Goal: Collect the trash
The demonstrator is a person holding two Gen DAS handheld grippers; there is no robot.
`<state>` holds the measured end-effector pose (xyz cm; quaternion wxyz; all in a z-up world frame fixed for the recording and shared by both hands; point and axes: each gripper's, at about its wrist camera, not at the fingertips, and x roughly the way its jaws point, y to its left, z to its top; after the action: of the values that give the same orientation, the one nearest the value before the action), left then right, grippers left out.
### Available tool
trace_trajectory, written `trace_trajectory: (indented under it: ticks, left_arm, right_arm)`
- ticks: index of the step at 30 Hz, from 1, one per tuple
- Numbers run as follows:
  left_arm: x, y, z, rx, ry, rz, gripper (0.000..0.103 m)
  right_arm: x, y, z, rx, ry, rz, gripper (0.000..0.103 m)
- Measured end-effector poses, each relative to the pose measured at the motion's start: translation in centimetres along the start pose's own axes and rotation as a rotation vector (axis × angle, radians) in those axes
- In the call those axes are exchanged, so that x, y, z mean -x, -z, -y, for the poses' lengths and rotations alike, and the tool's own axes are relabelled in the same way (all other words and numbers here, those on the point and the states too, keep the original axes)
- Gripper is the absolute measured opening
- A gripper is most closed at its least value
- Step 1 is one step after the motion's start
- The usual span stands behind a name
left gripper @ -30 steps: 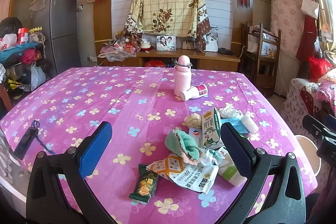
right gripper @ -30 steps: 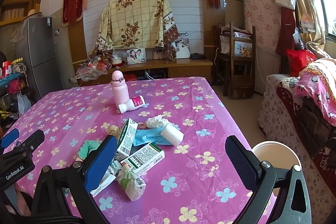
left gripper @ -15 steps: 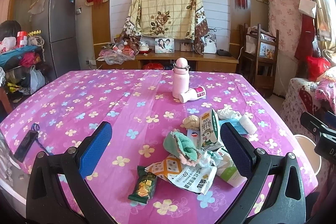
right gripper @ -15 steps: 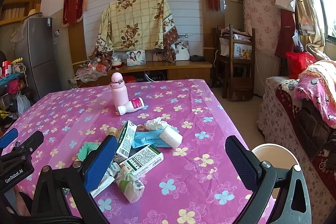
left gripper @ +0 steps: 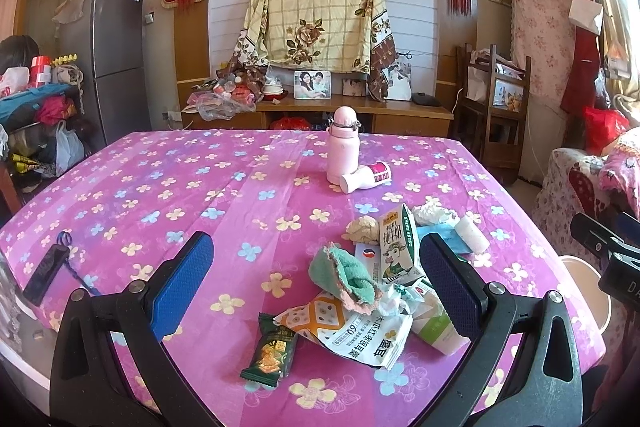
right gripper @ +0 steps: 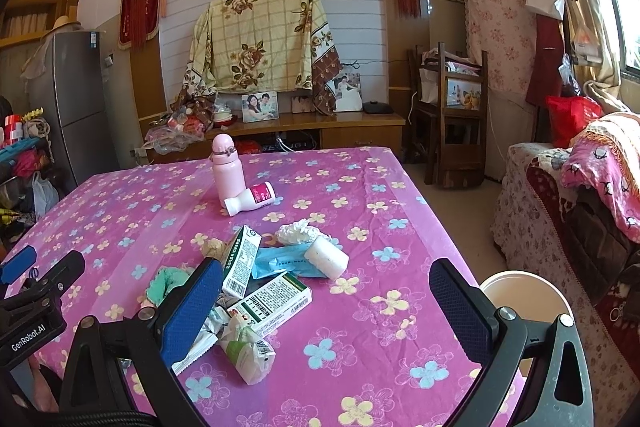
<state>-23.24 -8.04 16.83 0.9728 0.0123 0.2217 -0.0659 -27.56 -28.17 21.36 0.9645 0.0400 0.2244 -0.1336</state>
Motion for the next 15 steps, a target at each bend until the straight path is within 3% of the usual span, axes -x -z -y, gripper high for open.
trace_trajectory:
  ticks: [15]
  left_arm:
    - [0.04, 0.54, 0.37, -0.002, -0.004, -0.011, 0.102]
  right_arm:
    - [-0.10, 0.13, 0.18, 0.005, 0.001, -0.003, 0.102]
